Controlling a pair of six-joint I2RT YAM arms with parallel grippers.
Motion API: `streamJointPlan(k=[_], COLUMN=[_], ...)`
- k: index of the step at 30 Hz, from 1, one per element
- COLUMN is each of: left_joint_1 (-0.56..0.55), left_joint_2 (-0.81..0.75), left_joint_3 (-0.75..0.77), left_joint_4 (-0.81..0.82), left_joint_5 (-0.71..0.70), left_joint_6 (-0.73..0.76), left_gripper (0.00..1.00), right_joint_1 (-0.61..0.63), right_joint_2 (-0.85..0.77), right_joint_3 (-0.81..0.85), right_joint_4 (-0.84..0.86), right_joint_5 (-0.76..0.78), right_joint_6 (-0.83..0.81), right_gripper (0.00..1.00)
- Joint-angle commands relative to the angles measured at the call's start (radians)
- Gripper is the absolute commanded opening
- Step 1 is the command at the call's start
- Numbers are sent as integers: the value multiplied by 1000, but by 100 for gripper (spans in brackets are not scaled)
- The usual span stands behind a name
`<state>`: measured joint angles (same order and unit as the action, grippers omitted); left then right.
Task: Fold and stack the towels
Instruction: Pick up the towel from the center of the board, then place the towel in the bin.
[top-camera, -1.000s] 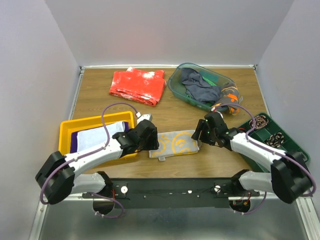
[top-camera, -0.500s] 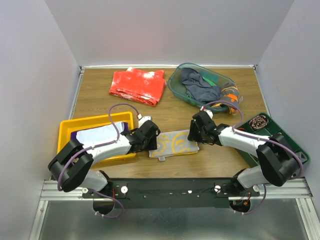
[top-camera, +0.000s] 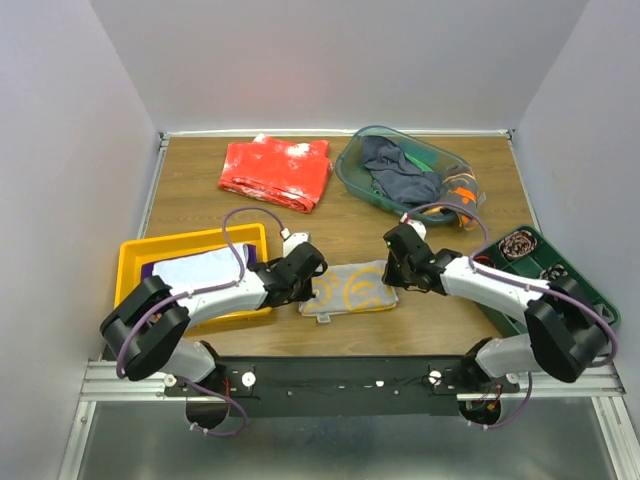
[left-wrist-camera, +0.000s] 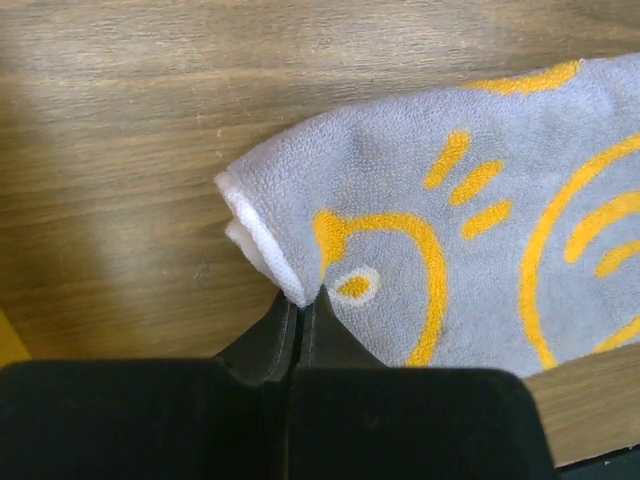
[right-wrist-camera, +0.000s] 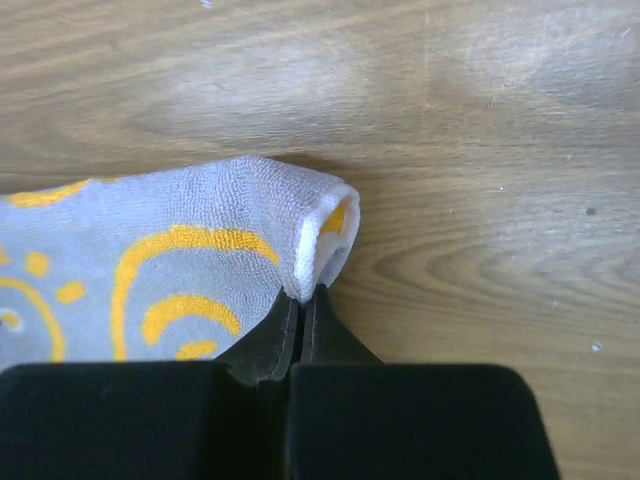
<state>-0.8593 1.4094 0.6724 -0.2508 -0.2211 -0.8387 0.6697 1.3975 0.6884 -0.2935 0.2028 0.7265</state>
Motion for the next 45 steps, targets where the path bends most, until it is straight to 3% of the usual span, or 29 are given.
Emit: streamJointPlan(k=[1,11,18,24,31,36,45], left_joint_1=[-10,17,258,523,692,789,884], left_joint_2=[-108,-297,-444,-492,-443,-449,-389], left_joint_3=[93,322,343,358,368,352,322], left_joint_4=[-188,-534,-689,-726,-736,-720,-676], left_joint_5=[-133,-330,-353,-406,-550,-543,-483], left_joint_6=[15,82,139,260,368,418,457], left_gripper=[0,0,0,0,0,0,0], right_joint_1=[7,79,218,330,435,482,485], right_joint_2=[-110,-49,165,391,635,771,845], right_joint_3=[109,368,632,868,1115,1292,1292], right_joint_4=[-108,-127,-102,-61,-68,-119,-114], right_joint_5=[3,-86,-83,-71,-66,-88,-14], right_joint_6=[-1,10,25,47,54,50,11], right_gripper=[1,1,1,1,1,1,1])
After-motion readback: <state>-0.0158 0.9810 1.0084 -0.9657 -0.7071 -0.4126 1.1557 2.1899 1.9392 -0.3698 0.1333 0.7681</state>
